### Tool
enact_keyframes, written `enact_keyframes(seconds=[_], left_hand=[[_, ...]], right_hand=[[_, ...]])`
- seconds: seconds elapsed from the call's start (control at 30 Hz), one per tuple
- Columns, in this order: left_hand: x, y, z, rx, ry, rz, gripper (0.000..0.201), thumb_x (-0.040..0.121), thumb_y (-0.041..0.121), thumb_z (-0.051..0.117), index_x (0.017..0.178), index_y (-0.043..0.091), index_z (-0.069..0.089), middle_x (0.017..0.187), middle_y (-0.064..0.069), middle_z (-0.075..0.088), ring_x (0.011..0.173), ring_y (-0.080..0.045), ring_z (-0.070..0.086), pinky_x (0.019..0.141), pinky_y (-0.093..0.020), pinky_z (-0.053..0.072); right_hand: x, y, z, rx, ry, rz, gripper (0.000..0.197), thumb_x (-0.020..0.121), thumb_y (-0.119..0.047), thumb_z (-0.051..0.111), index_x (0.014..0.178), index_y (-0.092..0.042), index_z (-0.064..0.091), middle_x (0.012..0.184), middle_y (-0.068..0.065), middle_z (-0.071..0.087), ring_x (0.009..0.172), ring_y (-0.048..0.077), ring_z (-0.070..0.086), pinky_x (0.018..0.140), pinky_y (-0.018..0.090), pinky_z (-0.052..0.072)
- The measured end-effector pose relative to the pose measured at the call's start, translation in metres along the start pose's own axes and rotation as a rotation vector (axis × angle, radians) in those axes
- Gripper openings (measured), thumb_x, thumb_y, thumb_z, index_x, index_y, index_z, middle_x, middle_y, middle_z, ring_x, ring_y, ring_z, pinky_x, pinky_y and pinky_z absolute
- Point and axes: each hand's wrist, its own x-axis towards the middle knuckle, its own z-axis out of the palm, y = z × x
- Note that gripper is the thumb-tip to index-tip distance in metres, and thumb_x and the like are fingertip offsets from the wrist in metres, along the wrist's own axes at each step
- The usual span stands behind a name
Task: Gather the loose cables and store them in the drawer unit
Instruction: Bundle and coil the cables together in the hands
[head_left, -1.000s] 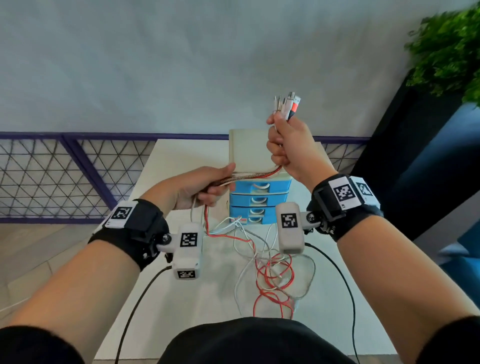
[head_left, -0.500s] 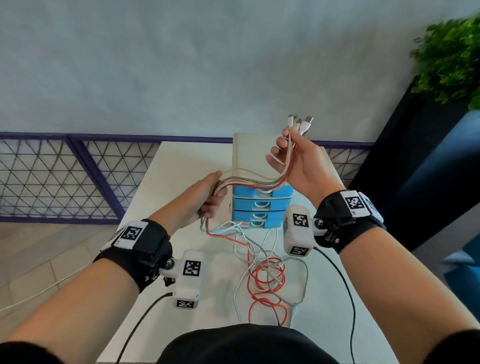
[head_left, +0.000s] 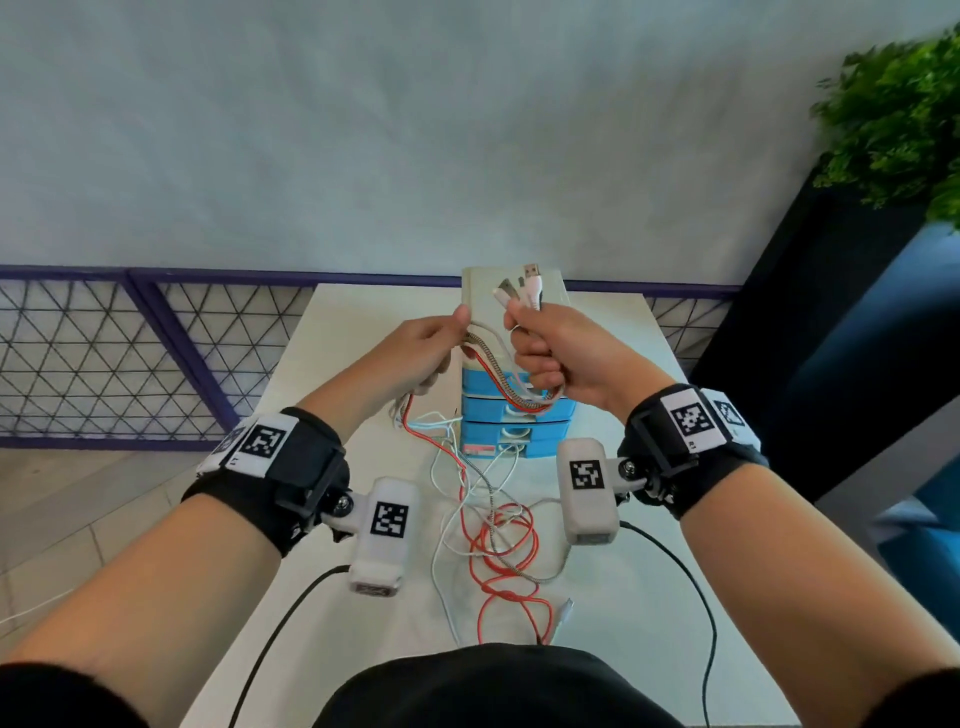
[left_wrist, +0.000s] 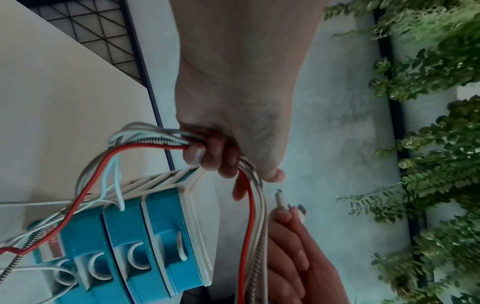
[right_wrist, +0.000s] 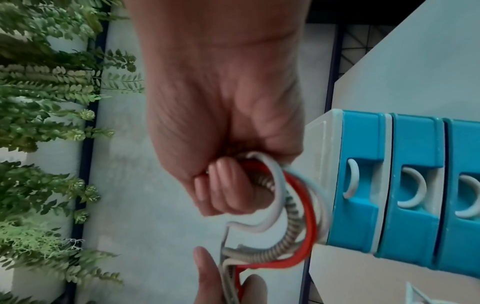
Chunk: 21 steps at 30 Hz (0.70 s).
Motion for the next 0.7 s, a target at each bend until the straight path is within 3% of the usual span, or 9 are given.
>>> enact_keyframes(seconds=[0.07, 0.13, 0.27, 0.4, 0.53, 0.63, 0.7], left_hand=[[-0.002, -0.002, -0.003, -0.006, -0.063, 0.031, 0.045, 0.094, 0.051, 0.038, 0.075, 0.015, 0.058, 0.056, 0.002, 0.035, 0.046, -0.012, 0.029, 0.043, -0.022, 0.025], [-0.003, -0.003, -0.005, -0.053, -0.094, 0.047, 0.043, 0.095, 0.048, 0.039, 0.072, 0.015, 0.056, 0.053, 0.005, 0.033, 0.044, -0.010, 0.028, 0.041, -0.019, 0.025], [-0.005, -0.003, -0.008, -0.134, -0.161, 0.065, 0.041, 0.096, 0.044, 0.038, 0.071, 0.016, 0.055, 0.047, 0.011, 0.033, 0.040, -0.006, 0.028, 0.040, -0.017, 0.025], [-0.003, 0.000, -0.002, 0.046, -0.114, 0.148, 0.040, 0.097, 0.039, 0.038, 0.064, 0.028, 0.058, 0.050, 0.008, 0.035, 0.040, -0.005, 0.030, 0.041, -0.017, 0.028], [0.001, 0.002, 0.006, 0.331, 0.018, 0.275, 0.036, 0.098, 0.031, 0.041, 0.063, 0.030, 0.049, 0.056, 0.011, 0.048, 0.046, 0.003, 0.046, 0.049, -0.013, 0.032], [0.004, -0.004, 0.007, 0.475, 0.043, 0.286, 0.036, 0.098, 0.033, 0.041, 0.063, 0.033, 0.046, 0.065, 0.008, 0.056, 0.056, -0.003, 0.049, 0.057, -0.022, 0.037], [0.007, -0.008, 0.006, 0.486, 0.032, 0.297, 0.033, 0.098, 0.033, 0.040, 0.067, 0.033, 0.049, 0.069, 0.005, 0.059, 0.059, -0.006, 0.050, 0.057, -0.022, 0.037]], right_hand=[[0.002, 0.001, -0.005, -0.013, 0.079, -0.052, 0.025, 0.100, -0.031, 0.046, 0.082, -0.013, 0.051, 0.053, -0.006, 0.043, 0.044, 0.007, 0.038, 0.042, 0.018, 0.036], [0.002, 0.000, -0.008, -0.027, 0.125, -0.084, 0.026, 0.098, -0.032, 0.049, 0.081, -0.015, 0.058, 0.063, -0.005, 0.055, 0.058, 0.010, 0.051, 0.059, 0.023, 0.043], [0.000, 0.004, -0.006, 0.054, 0.084, -0.026, 0.027, 0.097, -0.036, 0.050, 0.082, -0.017, 0.063, 0.085, -0.001, 0.064, 0.084, 0.014, 0.062, 0.083, 0.035, 0.049], [0.000, 0.011, 0.005, 0.033, 0.004, 0.042, 0.032, 0.100, -0.039, 0.044, 0.110, -0.015, 0.060, 0.100, 0.012, 0.071, 0.093, 0.025, 0.068, 0.091, 0.047, 0.051], [-0.002, 0.020, 0.016, 0.068, -0.077, 0.087, 0.042, 0.100, -0.044, 0.038, 0.124, -0.012, 0.049, 0.106, 0.024, 0.066, 0.098, 0.037, 0.069, 0.091, 0.053, 0.051], [-0.003, 0.022, 0.021, 0.051, -0.099, 0.096, 0.039, 0.100, -0.047, 0.033, 0.112, -0.014, 0.049, 0.092, 0.023, 0.072, 0.073, 0.027, 0.073, 0.068, 0.036, 0.061], [-0.002, 0.021, 0.021, 0.013, -0.134, 0.076, 0.037, 0.102, -0.045, 0.031, 0.108, -0.012, 0.048, 0.093, 0.024, 0.071, 0.058, 0.017, 0.064, 0.055, 0.028, 0.056]])
